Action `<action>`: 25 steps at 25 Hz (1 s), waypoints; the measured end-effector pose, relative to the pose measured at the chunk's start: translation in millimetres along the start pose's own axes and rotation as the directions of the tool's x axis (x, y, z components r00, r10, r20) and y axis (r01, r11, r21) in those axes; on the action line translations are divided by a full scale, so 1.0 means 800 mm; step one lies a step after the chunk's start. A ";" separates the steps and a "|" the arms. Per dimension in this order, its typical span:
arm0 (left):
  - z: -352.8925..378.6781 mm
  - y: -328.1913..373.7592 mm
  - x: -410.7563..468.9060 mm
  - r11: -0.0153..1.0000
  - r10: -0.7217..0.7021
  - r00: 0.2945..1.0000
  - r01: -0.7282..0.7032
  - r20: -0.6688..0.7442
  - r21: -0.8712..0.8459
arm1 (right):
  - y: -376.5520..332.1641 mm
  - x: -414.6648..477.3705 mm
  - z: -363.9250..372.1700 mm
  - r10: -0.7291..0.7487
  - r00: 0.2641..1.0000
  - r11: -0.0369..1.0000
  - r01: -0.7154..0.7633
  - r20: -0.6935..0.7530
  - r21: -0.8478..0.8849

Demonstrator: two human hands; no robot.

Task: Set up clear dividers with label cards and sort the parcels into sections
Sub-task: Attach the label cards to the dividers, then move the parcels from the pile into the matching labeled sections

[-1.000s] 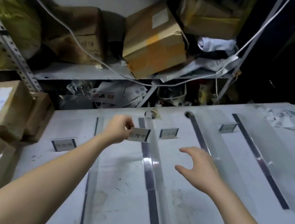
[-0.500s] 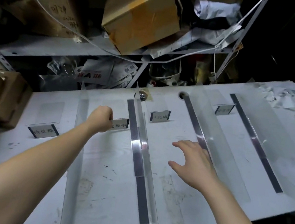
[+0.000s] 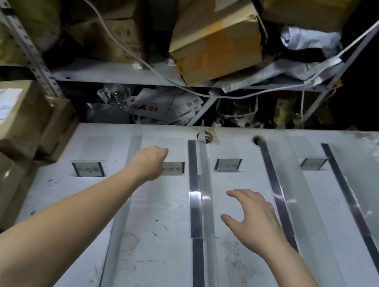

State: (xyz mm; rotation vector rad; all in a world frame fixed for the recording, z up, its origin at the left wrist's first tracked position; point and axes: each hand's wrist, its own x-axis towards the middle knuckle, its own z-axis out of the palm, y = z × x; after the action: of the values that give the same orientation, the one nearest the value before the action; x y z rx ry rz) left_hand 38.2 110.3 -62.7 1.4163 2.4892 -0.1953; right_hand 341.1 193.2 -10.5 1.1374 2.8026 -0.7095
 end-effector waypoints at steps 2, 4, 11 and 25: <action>-0.009 -0.001 -0.043 0.998 0.050 0.997 -0.052 -0.064 -0.040 | -0.010 -0.002 0.002 -0.037 0.999 0.999 0.037 -0.003 -0.001; -0.010 -0.009 -0.097 0.990 0.083 0.986 -0.098 -0.141 -0.100 | -0.027 -0.004 0.010 -0.092 0.996 0.996 0.092 0.003 -0.011; -0.002 -0.079 -0.270 0.975 -0.160 0.957 0.114 -0.241 -0.193 | -0.130 -0.010 0.049 -0.273 0.959 0.952 0.280 0.076 -0.122; 0.036 -0.304 -0.543 0.899 -0.435 0.864 0.401 -0.253 -0.175 | -0.426 -0.103 0.142 -0.360 0.925 0.847 0.378 0.122 -0.374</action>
State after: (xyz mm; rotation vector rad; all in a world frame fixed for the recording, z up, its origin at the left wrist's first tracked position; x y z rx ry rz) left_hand 44.9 -378.4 34.9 0.8891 2.9700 0.0814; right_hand 158.4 -122.9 40.3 0.5113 2.9594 -0.1552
